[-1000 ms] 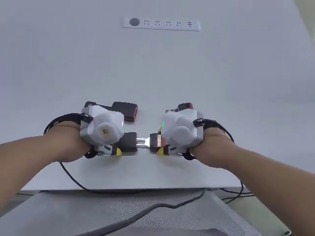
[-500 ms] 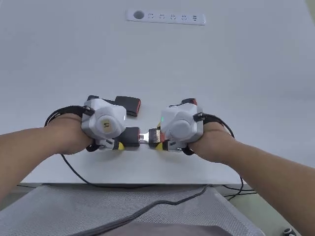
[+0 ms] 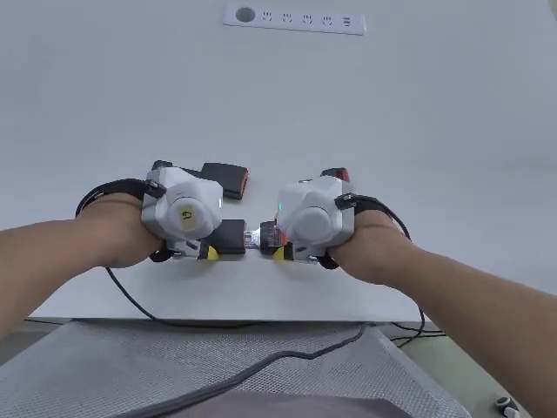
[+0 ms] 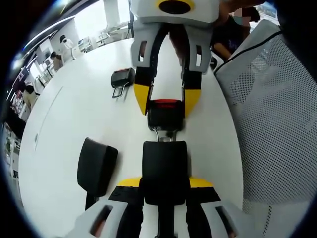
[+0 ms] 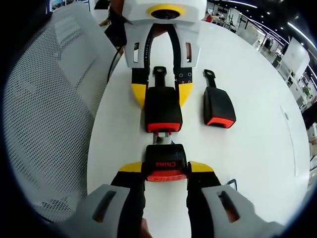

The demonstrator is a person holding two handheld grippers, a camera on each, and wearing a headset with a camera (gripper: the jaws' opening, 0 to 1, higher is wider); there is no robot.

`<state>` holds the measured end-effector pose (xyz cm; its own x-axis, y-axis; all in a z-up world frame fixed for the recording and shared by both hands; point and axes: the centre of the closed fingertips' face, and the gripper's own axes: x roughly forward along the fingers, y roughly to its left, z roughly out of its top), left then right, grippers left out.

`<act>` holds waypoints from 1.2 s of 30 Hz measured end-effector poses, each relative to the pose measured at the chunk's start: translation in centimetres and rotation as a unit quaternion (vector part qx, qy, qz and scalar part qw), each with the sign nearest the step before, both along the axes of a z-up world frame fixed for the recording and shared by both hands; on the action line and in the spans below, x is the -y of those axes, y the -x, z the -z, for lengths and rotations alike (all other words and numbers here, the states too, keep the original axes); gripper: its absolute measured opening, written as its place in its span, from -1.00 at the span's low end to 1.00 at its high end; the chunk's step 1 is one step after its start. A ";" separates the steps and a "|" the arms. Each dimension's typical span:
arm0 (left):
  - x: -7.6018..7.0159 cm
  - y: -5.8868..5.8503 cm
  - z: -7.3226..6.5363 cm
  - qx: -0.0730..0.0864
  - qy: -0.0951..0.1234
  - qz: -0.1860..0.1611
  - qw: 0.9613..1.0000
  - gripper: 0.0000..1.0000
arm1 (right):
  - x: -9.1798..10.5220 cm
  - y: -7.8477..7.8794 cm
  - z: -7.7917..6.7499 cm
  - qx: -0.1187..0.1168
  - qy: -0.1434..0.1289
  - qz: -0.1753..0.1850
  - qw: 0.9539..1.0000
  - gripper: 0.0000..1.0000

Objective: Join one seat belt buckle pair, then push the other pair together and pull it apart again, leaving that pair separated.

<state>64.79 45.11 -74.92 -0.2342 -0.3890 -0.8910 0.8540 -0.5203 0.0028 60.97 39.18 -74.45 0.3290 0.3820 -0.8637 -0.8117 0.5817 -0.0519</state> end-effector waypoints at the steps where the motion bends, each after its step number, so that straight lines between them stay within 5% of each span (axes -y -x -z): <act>1: 0.0 0.0 0.0 0.000 0.000 0.000 1.000 -0.36 | 0.0 0.0 0.0 0.000 0.000 0.001 1.000 -0.41; 17: 0.2 0.0 0.1 -0.002 0.004 0.011 1.000 -0.36 | -1.9 -0.3 0.3 -0.003 -0.006 0.018 1.000 -0.42; 28: 0.1 0.1 0.0 0.000 0.002 0.008 1.000 -0.36 | -1.3 -0.7 0.2 -0.003 0.010 0.000 1.000 -0.42; 36: -0.1 0.2 -0.3 -0.007 0.016 0.006 1.000 -0.36 | -1.1 -0.8 0.0 0.006 -0.006 0.006 1.000 -0.42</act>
